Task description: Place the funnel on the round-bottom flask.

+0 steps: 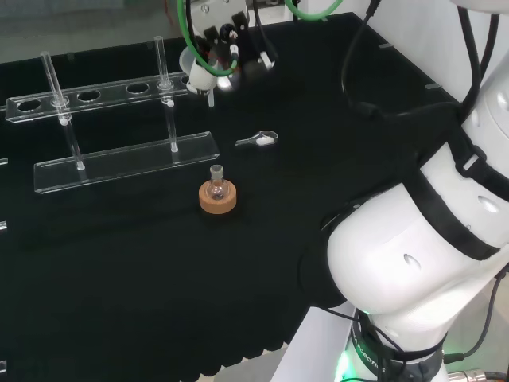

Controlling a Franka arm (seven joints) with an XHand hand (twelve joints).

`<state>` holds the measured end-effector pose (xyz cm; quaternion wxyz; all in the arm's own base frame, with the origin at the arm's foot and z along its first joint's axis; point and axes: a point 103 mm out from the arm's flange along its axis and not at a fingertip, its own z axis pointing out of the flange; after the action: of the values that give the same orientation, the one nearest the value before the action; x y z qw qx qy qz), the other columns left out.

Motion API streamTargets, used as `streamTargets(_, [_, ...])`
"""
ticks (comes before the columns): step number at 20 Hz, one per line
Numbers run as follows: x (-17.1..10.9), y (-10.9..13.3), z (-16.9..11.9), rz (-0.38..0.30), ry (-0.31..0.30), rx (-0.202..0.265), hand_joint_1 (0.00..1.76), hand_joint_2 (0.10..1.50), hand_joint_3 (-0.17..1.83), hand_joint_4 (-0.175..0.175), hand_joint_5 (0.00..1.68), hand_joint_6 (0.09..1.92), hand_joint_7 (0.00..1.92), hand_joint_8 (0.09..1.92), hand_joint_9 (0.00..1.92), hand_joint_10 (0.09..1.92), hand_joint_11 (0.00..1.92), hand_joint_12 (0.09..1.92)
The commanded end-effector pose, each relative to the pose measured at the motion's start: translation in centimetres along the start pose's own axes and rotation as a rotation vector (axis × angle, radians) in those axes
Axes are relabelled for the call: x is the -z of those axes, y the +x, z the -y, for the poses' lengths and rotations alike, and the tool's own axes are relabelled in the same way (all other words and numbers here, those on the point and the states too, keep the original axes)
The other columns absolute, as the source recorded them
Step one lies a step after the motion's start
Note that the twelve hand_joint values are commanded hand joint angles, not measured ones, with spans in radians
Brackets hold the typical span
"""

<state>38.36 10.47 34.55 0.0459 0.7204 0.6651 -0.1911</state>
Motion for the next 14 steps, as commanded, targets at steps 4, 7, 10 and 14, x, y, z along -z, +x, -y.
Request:
streamTargets(4, [-4.1,2.9,0.2,-0.001,0.065,0.031,0.88,0.73,0.58,-0.004,0.60,0.48,0.70,0.68,0.99,0.46,0.55,1.33])
streamTargets(7, [-5.5,3.3,-0.2,0.000,0.095,0.033,0.88,0.73,0.58,-0.004,0.60,0.48,0.70,0.68,0.98,0.46,0.55,1.33])
streamTargets(10, [-6.8,3.5,-0.7,-0.002,0.116,0.032,0.88,0.73,0.58,-0.004,0.60,0.49,0.70,0.68,0.98,0.46,0.55,1.33])
streamTargets(14, [-7.9,3.6,-1.1,0.023,0.150,-0.029,0.88,0.73,0.58,-0.004,0.60,0.49,0.70,0.68,0.98,0.46,0.55,1.34])
